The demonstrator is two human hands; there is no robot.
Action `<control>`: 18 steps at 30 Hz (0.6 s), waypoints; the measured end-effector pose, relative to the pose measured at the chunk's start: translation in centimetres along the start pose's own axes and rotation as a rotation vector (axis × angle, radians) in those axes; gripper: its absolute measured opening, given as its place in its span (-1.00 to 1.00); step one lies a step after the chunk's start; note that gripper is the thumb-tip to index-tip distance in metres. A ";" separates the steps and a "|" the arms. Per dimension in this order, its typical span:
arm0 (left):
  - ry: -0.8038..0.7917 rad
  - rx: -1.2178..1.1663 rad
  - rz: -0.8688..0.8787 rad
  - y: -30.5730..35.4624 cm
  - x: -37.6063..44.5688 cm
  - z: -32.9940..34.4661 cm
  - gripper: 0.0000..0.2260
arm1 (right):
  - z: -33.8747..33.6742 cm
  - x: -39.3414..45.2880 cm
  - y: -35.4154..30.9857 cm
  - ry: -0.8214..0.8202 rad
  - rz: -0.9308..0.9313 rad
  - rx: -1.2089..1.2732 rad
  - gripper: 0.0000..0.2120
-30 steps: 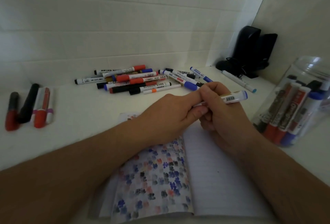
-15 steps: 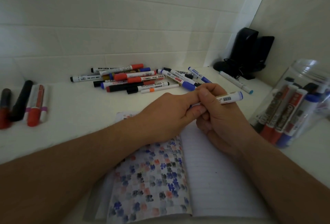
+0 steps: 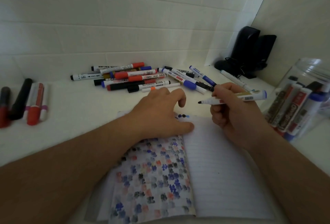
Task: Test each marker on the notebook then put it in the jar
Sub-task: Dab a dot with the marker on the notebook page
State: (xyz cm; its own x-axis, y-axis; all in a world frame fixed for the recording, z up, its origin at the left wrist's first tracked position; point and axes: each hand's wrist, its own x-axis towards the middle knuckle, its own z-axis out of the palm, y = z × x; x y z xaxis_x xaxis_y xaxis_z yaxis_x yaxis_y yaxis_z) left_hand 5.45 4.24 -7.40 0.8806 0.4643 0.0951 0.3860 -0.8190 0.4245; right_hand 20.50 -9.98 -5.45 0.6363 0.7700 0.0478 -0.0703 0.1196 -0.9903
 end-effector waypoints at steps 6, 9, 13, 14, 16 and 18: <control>-0.097 0.056 -0.136 0.4 0.5 -0.1 -0.41 | 0.8 0.4 1.0 -0.018 -0.105 -0.607 -0.87; -0.118 0.060 -0.136 0.5 0.5 -0.3 -0.50 | 1.2 0.8 1.4 0.061 -0.097 -0.708 -0.85; -0.159 0.017 -0.139 0.2 0.4 -1.0 -0.55 | 1.0 1.2 1.3 0.118 -0.025 -0.632 -0.78; -0.162 0.013 -0.144 0.1 0.4 -1.1 -0.55 | 1.0 1.2 1.3 0.127 -0.017 -0.623 -0.76; -0.161 0.021 -0.157 0.2 0.5 -1.1 -0.56 | 1.1 1.2 1.3 0.145 -0.005 -0.618 -0.75; -0.156 0.026 -0.173 0.3 0.5 -1.1 -0.55 | 1.1 1.2 1.3 0.161 0.000 -0.613 -0.76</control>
State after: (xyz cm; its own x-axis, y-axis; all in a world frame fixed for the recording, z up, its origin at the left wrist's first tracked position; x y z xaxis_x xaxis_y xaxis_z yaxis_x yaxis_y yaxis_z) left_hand 5.70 4.59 -6.24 0.8317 0.5425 -0.1181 0.5401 -0.7412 0.3987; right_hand 20.35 -8.20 -6.57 0.7470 0.6606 0.0744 0.3518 -0.2977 -0.8875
